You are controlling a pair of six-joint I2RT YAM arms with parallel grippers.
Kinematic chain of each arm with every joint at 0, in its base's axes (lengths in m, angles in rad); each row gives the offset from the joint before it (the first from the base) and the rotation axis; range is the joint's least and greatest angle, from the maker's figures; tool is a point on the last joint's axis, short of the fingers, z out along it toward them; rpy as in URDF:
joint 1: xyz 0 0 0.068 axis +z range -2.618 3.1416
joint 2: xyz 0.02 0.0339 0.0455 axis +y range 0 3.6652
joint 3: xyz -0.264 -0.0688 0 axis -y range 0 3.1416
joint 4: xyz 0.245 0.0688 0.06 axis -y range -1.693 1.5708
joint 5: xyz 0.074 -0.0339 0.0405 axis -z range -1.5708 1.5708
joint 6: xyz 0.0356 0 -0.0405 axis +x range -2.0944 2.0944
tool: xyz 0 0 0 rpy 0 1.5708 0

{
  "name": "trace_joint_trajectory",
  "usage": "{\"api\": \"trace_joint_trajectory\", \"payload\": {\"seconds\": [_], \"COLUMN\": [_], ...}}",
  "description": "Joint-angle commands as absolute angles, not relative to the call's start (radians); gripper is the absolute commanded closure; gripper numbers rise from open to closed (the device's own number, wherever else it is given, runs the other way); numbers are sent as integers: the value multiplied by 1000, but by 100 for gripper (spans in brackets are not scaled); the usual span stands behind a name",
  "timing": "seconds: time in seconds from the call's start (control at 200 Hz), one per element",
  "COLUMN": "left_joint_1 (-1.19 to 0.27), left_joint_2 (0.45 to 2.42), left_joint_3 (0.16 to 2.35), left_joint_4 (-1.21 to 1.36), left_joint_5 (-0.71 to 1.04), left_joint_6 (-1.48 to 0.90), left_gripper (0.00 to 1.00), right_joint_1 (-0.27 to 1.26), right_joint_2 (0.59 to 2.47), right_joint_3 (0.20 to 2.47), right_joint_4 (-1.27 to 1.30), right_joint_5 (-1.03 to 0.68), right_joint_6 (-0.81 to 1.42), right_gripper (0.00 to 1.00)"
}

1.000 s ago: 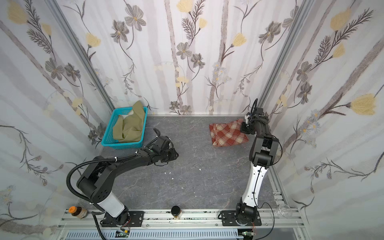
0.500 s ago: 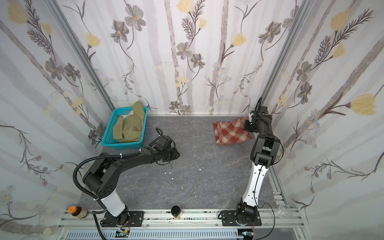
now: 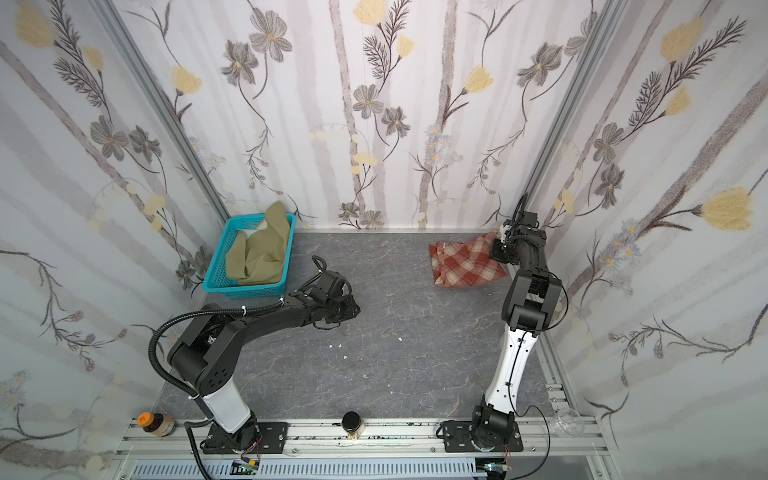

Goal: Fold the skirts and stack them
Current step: 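Lower the plaid skirt in the far corner and open the right gripper, then reach the left gripper into the teal basket and grasp the green skirt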

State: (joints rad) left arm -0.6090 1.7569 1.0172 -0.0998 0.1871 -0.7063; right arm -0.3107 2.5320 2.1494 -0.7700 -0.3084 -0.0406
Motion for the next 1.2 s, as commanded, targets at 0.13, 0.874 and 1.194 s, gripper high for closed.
{"api": "trace_joint_trajectory", "payload": {"seconds": [0.13,0.874,1.194], "left_joint_1": [-609,-420,-192], "left_joint_2": [1765,1432,1411], "left_joint_3": [1027,999,1154], "left_joint_4": [-83,-115,-311], "left_joint_5": [188,109,-101], "left_joint_6": [-710,-606,-419], "left_gripper": [68,36,11], "right_joint_1": [-306,-76,245], "right_joint_2": [2524,1817,1603], "right_joint_3": [2160,1356,1087], "right_joint_4": [-700,-179,-97], "right_joint_5": [-324,-181,-193], "right_joint_6": [-16,300,415], "right_gripper": [59,56,54]}}
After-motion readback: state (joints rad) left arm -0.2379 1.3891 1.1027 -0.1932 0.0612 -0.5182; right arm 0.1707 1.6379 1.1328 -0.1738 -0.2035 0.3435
